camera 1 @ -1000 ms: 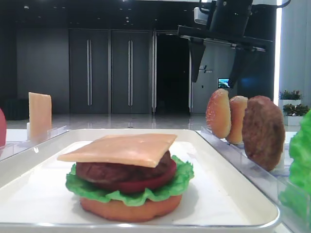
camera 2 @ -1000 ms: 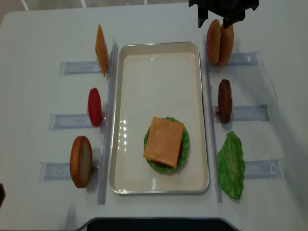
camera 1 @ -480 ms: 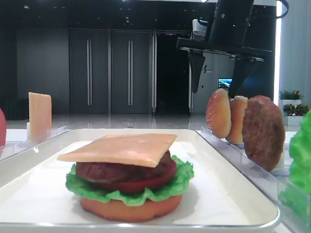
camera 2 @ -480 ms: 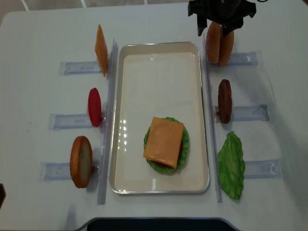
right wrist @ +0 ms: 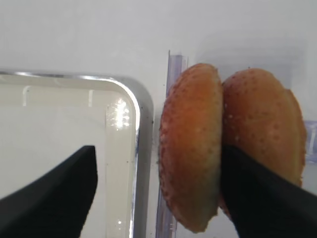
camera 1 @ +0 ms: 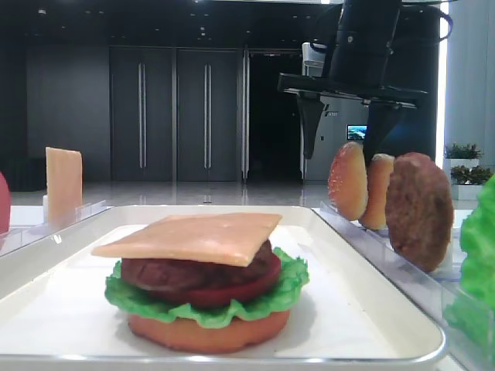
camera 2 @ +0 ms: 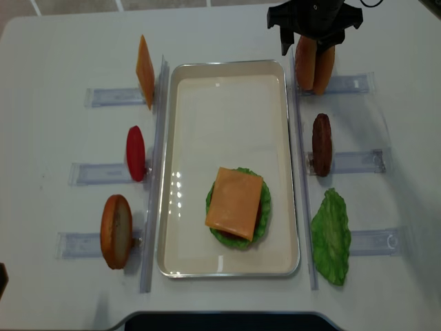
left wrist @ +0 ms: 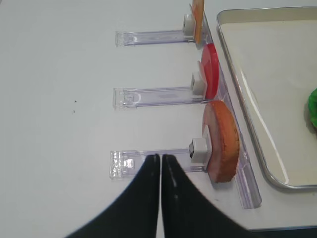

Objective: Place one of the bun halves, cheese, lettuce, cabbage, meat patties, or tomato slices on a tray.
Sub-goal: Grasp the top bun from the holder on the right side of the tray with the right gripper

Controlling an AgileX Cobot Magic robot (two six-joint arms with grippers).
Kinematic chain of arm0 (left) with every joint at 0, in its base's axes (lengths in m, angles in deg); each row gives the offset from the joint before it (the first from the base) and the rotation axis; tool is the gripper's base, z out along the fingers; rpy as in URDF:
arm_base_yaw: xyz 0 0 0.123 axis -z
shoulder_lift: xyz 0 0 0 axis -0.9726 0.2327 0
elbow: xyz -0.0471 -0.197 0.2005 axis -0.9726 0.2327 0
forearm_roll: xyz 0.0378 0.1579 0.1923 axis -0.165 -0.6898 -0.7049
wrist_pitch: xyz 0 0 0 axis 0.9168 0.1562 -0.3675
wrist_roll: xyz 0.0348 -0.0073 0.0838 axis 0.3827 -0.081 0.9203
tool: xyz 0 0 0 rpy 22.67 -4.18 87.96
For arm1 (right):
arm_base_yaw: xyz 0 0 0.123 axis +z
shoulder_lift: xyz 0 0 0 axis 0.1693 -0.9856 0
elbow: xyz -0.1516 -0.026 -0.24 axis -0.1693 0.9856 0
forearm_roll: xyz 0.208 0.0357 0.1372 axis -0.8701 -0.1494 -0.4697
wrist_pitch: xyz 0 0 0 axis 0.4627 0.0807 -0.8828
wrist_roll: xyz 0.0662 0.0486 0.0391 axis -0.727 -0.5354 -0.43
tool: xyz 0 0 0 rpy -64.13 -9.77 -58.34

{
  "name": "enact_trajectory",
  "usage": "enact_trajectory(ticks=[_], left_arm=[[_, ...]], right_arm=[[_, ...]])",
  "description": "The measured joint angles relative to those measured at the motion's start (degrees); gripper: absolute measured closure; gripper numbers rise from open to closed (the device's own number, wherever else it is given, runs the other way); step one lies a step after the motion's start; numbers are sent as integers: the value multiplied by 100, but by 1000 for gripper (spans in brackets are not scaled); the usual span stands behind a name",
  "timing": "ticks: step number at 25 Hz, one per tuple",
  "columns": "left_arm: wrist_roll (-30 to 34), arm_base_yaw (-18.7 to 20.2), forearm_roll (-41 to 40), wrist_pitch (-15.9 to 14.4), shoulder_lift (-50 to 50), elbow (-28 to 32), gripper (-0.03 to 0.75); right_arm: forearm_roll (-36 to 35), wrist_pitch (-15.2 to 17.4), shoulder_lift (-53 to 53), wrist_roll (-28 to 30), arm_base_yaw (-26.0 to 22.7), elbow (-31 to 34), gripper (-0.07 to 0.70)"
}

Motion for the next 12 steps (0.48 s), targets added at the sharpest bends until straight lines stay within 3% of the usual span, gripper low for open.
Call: enact_trajectory(ticks=[4, 10, 12], left_arm=[[0, 0, 0, 0, 0, 0, 715], [0, 0, 0, 0, 0, 0, 715], [0, 0, 0, 0, 0, 0, 715]], right_arm=[[138, 25, 1, 0, 6, 0, 148], [441, 165, -6, -125, 6, 0, 381], [456, 179, -6, -145, 17, 0, 388]])
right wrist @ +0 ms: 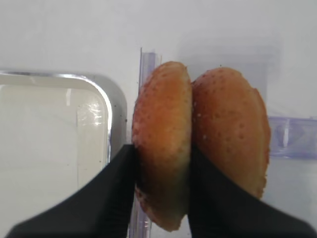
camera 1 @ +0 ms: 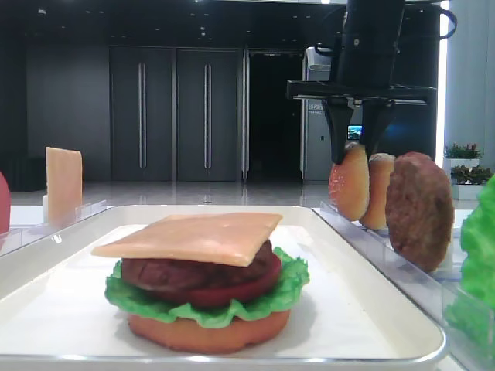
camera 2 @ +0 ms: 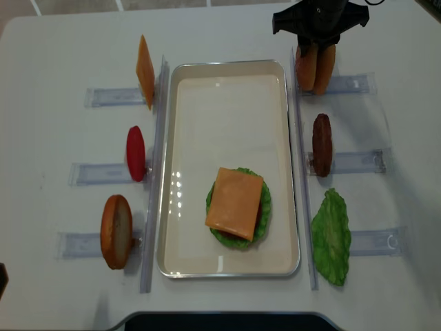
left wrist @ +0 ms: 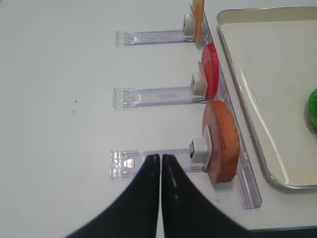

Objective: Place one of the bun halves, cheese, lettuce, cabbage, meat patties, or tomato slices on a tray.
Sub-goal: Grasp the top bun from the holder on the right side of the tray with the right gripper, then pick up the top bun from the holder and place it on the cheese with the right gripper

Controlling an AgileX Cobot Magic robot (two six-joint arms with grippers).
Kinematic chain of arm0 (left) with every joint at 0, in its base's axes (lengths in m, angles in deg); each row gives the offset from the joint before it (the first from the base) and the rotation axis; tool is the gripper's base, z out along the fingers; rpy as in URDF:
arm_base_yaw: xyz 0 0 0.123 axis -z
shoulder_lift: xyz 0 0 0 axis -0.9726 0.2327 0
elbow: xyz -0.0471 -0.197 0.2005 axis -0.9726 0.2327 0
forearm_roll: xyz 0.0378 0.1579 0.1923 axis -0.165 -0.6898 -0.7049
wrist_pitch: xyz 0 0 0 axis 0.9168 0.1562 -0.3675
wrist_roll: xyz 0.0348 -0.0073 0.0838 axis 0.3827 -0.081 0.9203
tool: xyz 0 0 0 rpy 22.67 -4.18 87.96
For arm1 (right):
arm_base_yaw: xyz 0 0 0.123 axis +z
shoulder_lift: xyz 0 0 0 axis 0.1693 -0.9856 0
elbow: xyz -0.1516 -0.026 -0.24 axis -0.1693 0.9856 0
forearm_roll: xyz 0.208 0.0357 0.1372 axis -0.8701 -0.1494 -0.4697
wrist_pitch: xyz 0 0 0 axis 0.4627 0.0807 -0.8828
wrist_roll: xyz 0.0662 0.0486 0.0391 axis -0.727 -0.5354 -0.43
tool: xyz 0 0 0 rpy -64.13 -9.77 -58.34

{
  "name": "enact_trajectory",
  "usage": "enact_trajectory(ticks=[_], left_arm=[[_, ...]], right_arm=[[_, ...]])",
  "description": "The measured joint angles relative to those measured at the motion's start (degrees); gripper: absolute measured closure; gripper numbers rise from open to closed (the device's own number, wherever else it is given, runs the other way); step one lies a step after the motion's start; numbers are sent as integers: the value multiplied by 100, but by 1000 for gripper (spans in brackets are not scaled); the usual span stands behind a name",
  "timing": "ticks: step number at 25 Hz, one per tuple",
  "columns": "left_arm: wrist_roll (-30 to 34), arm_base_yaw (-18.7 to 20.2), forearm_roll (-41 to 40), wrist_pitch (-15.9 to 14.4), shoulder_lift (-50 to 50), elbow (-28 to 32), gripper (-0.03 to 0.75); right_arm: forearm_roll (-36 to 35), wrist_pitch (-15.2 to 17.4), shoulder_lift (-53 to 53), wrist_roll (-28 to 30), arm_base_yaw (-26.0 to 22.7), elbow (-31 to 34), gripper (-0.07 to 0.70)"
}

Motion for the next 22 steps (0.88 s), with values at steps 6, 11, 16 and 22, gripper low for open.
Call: enact_trajectory(ticks=[6, 11, 16, 22], left_arm=[[0, 0, 0, 0, 0, 0, 715], [0, 0, 0, 0, 0, 0, 715], [0, 0, 0, 0, 0, 0, 715], [0, 0, 0, 0, 0, 0, 715]], right_arm=[[-20, 148, 0, -18, 5, -78, 388], [-159, 619, -41, -18, 5, -424, 388], [-239, 837, 60, -18, -12, -785, 391], [-288, 850, 311, -18, -12, -915, 393]])
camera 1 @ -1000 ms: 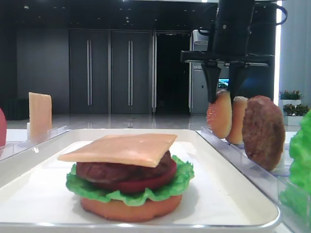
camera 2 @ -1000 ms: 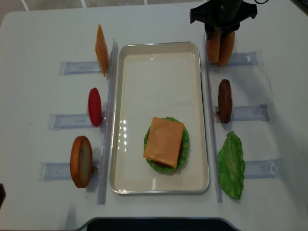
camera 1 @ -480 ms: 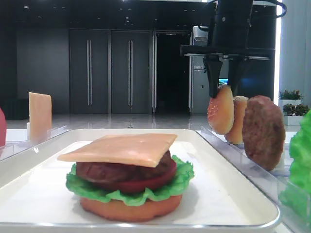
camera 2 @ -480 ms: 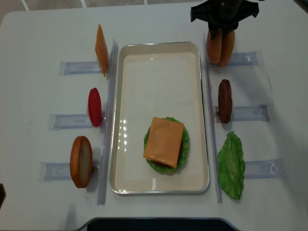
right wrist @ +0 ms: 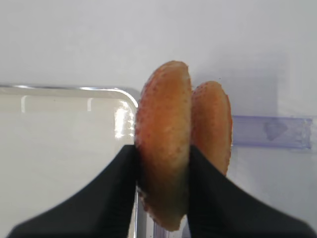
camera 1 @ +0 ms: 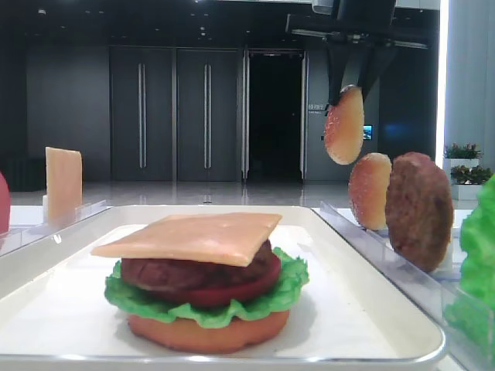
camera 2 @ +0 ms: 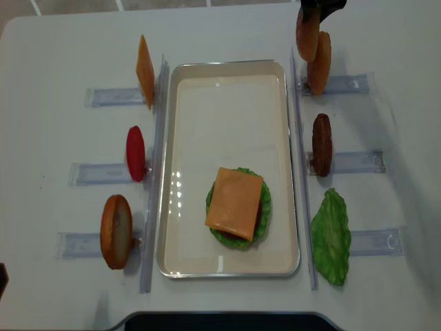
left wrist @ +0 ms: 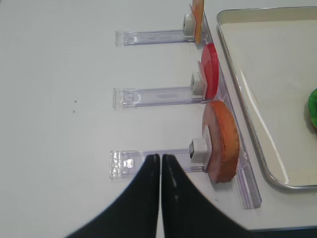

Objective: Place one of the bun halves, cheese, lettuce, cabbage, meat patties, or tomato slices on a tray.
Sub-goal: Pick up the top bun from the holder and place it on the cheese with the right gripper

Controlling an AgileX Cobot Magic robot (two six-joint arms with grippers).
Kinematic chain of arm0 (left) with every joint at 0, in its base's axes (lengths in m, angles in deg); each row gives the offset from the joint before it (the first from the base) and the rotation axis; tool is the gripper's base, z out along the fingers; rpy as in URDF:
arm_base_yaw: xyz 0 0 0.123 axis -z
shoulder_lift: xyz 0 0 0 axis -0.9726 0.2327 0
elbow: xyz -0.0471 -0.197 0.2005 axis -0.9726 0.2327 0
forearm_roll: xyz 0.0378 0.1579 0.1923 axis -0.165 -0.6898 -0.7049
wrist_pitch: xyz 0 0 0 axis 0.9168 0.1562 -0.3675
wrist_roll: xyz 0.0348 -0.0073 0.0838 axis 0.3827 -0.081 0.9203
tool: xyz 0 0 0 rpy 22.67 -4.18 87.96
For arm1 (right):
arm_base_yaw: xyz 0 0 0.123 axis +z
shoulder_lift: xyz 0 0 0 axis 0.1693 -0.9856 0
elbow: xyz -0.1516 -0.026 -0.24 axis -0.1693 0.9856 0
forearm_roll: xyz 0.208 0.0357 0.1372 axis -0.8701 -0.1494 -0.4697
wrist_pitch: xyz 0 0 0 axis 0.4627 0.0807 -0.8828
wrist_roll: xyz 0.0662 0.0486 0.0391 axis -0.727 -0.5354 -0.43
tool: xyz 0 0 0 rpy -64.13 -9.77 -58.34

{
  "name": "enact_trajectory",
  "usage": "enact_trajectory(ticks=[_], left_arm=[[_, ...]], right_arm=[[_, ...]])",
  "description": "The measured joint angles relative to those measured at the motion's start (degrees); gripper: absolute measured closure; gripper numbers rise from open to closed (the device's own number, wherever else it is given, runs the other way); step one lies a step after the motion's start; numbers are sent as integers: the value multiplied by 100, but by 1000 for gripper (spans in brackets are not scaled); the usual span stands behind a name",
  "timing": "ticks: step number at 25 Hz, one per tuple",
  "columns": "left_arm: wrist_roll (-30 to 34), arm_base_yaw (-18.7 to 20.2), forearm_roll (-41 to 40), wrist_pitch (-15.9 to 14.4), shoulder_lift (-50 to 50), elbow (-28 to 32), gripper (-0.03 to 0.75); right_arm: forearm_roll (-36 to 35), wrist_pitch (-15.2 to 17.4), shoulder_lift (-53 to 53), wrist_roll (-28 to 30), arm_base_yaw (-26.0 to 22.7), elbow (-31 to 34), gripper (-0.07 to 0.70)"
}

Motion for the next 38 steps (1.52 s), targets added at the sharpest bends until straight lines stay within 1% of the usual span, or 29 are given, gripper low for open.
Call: enact_trajectory(ticks=[8, 10, 16, 24, 28, 30, 32, 35, 38], left_arm=[[0, 0, 0, 0, 0, 0, 715], [0, 0, 0, 0, 0, 0, 715], [0, 0, 0, 0, 0, 0, 715], [0, 0, 5, 0, 0, 0, 715], [0, 0, 10, 0, 0, 0, 715], [0, 0, 10, 0, 0, 0, 715], [0, 0, 10, 0, 0, 0, 715], [0, 0, 16, 0, 0, 0, 715], [0, 0, 16, 0, 0, 0, 715]], right_arm=[[-210, 6, 344, 192, -7, 22, 402], [-228, 0, 522, 238, -7, 115, 401], [-297, 23, 1255, 370, -7, 813, 401], [-806, 24, 2304, 642, -9, 1522, 408], [-1040, 13, 2829, 713, -9, 2154, 409], [-1254, -83, 3105, 800, -9, 2536, 409], [-1542, -294, 3379, 932, -9, 2953, 409], [-1887, -698, 3764, 1040, -9, 3513, 411], [-2241, -958, 4024, 1207, -9, 4024, 411]])
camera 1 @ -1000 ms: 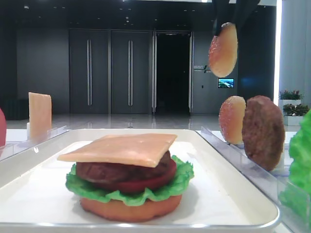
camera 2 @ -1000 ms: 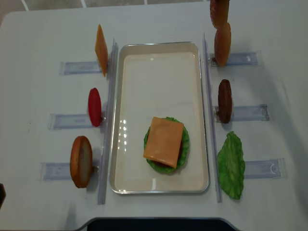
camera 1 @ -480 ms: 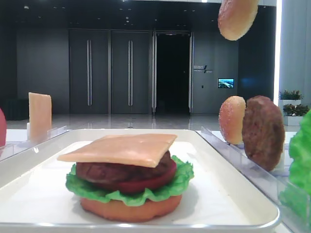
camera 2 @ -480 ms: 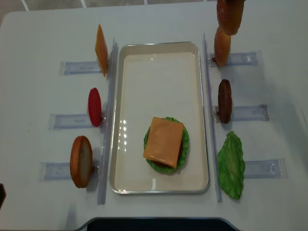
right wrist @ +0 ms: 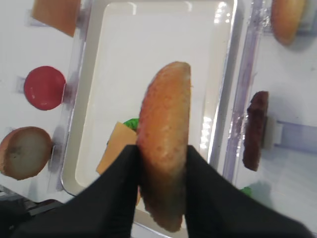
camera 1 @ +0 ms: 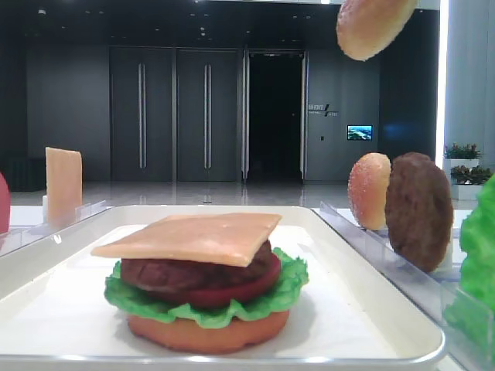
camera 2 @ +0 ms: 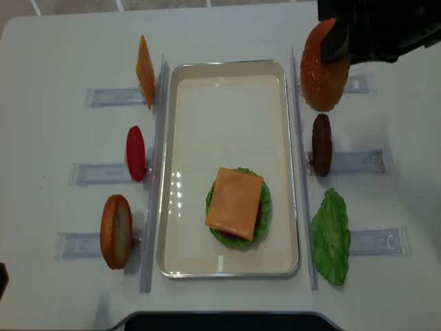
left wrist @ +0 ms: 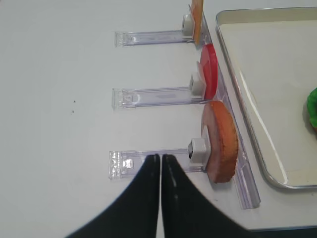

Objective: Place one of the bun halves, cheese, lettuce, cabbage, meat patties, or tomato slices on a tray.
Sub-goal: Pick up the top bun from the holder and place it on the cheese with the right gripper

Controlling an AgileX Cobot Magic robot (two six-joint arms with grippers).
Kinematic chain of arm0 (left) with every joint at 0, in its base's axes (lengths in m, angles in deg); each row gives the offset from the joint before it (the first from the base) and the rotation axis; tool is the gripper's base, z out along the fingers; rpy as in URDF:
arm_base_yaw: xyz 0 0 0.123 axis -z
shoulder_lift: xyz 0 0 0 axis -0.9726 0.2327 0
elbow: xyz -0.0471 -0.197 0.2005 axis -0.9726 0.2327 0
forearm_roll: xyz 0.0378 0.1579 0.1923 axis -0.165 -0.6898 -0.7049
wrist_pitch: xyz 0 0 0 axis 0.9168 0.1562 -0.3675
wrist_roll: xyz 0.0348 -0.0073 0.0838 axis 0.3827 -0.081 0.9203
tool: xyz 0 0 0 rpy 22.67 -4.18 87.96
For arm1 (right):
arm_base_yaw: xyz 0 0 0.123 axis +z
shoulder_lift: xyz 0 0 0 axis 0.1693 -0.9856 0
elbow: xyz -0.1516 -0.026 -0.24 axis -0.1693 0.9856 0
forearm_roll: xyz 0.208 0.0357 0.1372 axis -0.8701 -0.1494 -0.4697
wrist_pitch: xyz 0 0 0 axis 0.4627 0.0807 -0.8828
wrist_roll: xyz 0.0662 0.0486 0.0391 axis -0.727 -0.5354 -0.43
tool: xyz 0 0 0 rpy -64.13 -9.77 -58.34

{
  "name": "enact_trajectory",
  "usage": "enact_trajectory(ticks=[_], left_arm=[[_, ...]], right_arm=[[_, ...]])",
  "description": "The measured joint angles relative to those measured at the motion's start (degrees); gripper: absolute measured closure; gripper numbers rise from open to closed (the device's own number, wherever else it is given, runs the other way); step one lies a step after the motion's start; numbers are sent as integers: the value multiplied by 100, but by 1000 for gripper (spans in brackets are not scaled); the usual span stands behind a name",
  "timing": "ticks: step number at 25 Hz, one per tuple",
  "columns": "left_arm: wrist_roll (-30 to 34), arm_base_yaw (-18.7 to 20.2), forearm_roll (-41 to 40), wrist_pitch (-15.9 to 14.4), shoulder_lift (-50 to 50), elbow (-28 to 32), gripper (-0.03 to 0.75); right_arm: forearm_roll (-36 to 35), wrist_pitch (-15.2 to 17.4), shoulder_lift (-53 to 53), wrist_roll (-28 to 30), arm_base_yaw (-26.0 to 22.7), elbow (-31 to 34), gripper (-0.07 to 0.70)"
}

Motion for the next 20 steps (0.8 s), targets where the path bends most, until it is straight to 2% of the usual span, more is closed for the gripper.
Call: enact_trajectory(ticks=[9, 12, 16, 20], left_arm=[[0, 0, 0, 0, 0, 0, 715], [0, 0, 0, 0, 0, 0, 715], [0, 0, 6, 0, 0, 0, 715], [0, 0, 11, 0, 0, 0, 715]], right_arm=[[-2104, -521, 368, 1447, 62, 1209, 412], [-2328, -718, 387, 1622, 334, 1430, 412], [-2518, -1206, 387, 1796, 886, 1715, 412], [-2615, -1485, 237, 1983, 1260, 1807, 413]])
